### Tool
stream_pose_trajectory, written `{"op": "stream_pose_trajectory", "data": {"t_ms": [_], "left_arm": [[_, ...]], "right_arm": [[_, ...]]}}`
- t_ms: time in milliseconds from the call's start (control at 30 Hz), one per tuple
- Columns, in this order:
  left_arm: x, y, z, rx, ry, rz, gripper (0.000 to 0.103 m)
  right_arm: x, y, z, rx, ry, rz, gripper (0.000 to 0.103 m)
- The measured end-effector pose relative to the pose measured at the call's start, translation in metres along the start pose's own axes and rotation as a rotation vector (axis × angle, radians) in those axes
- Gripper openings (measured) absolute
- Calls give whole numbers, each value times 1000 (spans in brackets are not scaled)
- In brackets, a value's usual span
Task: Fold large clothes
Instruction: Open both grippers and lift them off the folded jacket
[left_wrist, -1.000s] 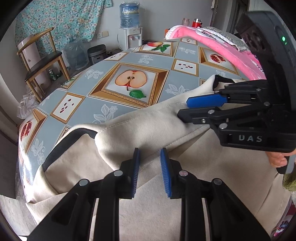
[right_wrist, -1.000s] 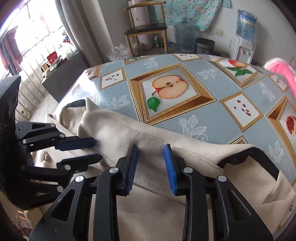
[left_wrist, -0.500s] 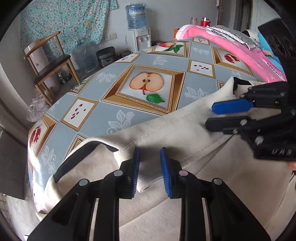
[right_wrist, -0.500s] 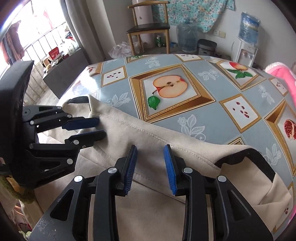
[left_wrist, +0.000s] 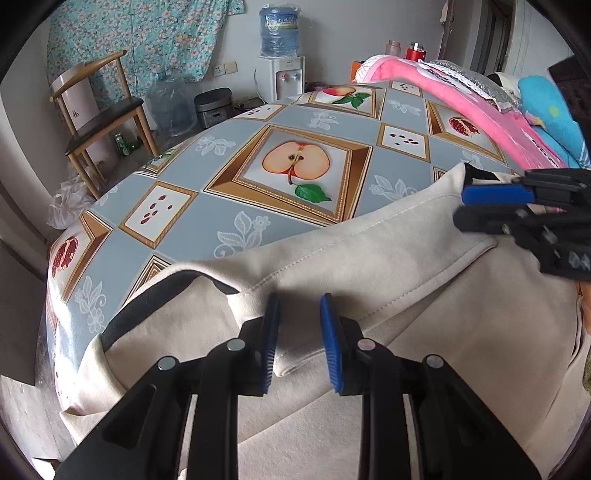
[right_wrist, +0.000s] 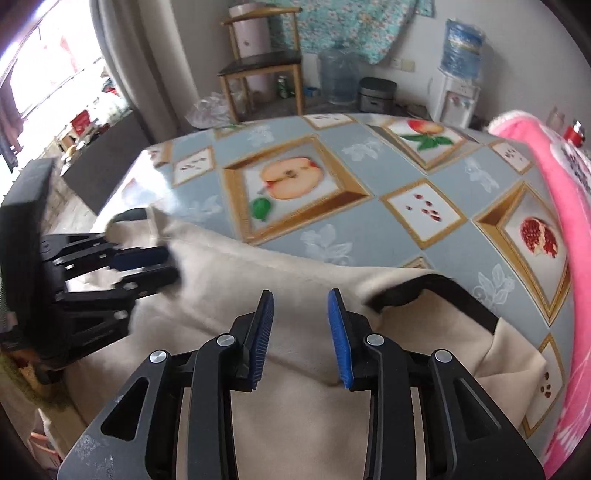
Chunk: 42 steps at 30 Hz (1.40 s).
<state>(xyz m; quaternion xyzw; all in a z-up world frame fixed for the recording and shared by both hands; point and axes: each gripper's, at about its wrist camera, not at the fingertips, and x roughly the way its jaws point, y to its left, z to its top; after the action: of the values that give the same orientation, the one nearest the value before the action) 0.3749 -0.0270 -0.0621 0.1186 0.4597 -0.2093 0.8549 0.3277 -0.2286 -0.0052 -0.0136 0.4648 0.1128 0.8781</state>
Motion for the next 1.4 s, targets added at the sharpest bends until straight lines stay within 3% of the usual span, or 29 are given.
{"op": "stream_pose_trajectory", "data": {"t_ms": [167, 267, 333, 367, 400, 600, 733, 1033, 1233, 1400], "left_arm": [[-2, 0, 0, -17, 5, 5, 23], [-13, 0, -1, -25, 2, 29, 25], [-30, -1, -2, -33, -18, 49, 37], [-44, 0, -5, -35, -34, 59, 41], [-54, -1, -7, -36, -45, 72, 43], [-140, -2, -46, -66, -83, 134, 66], [-181, -3, -88, -112, -102, 144, 78], [-200, -10, -178, -216, -48, 221, 80], [-209, -5, -221, -305, -62, 280, 80], [-213, 5, -244, -358, -99, 241, 80]], "right_arm": [[24, 14, -15, -28, 66, -50, 34], [12, 6, -10, 64, 90, -50, 38], [-13, 8, -12, 87, 50, -42, 56], [-25, 10, -15, 91, 30, -36, 70], [-38, 14, -19, 94, 9, -27, 77], [-109, 36, -66, 102, -70, 0, 92], [-127, 47, -109, 168, -65, 25, 92], [-126, 79, -180, 213, 23, 9, 92], [-131, 94, -204, 185, 20, -29, 93], [-123, 99, -209, 187, 20, -5, 92]]}}
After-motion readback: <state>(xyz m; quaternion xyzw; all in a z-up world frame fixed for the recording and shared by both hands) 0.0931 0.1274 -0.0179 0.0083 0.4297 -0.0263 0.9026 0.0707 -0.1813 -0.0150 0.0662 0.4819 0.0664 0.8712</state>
